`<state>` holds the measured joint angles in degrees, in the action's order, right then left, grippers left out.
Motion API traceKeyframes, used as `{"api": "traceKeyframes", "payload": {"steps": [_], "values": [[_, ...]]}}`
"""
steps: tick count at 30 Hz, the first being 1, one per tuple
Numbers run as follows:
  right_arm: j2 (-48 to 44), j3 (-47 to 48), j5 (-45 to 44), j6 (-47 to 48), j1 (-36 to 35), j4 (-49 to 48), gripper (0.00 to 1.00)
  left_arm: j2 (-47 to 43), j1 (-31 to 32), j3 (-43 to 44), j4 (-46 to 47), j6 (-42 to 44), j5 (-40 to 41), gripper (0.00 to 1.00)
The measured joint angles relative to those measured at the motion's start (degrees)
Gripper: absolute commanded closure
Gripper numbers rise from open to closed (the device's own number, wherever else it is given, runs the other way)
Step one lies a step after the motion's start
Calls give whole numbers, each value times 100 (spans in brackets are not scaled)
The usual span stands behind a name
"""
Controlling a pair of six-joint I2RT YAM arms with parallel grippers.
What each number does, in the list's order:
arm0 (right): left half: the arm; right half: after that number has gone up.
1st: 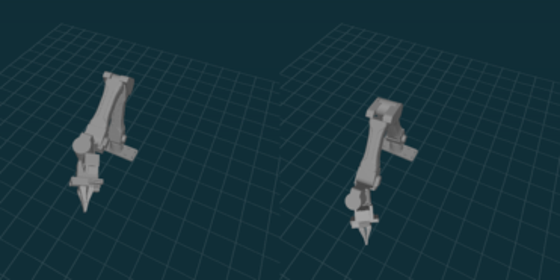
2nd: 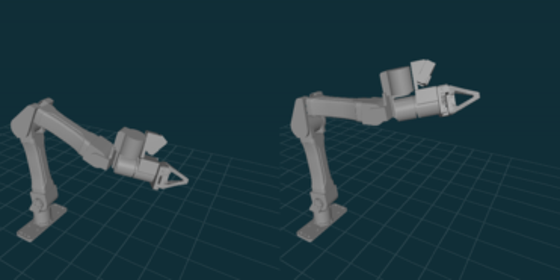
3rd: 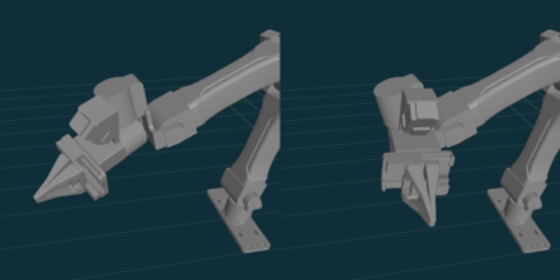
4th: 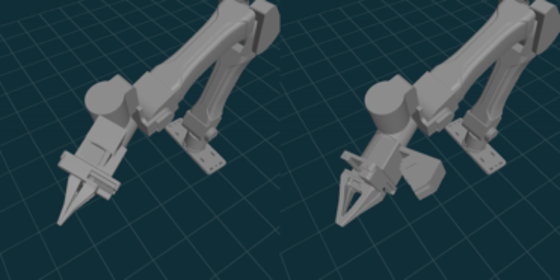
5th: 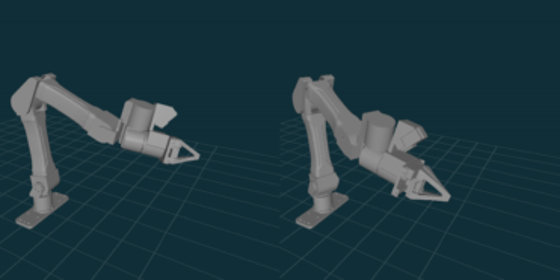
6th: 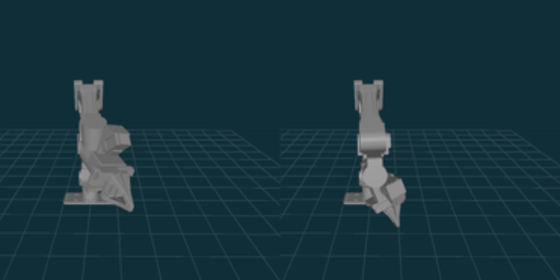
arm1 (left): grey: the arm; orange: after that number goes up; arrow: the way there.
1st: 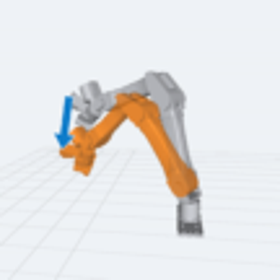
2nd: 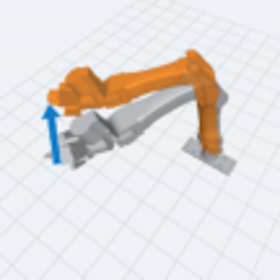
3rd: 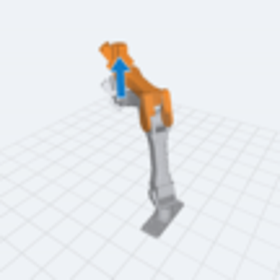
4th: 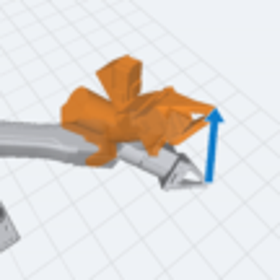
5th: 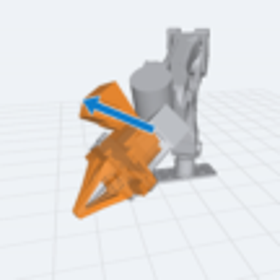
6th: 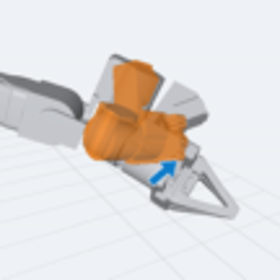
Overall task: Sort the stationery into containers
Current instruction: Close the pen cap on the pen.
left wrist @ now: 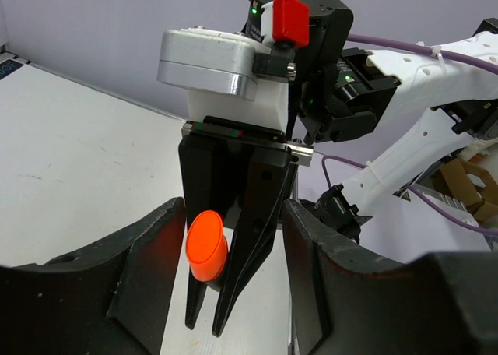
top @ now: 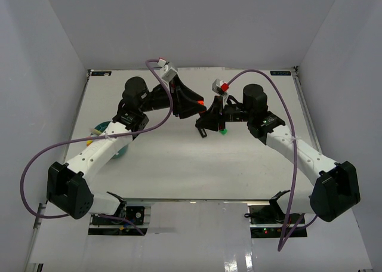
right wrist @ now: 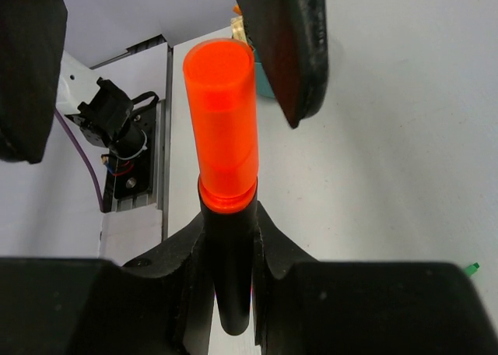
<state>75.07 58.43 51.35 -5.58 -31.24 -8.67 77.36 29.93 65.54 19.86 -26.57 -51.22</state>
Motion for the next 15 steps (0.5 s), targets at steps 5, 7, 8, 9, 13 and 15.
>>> {"api": "traceKeyframes", "payload": {"steps": [5,7,8,9,13,15], "values": [[31,0,61,-4,-2,0,92,22,122,11,52,-4,85,44],[31,0,101,-4,-11,-2,92,22,146,11,96,-4,120,47],[31,0,125,-4,-13,-2,92,24,157,11,118,-7,133,51],[31,0,138,-4,-20,-2,92,24,162,11,127,-9,146,52],[31,0,173,-7,-37,-2,92,31,181,11,162,-4,212,53],[31,0,175,-7,-37,0,92,33,188,11,160,-2,236,53]]}}
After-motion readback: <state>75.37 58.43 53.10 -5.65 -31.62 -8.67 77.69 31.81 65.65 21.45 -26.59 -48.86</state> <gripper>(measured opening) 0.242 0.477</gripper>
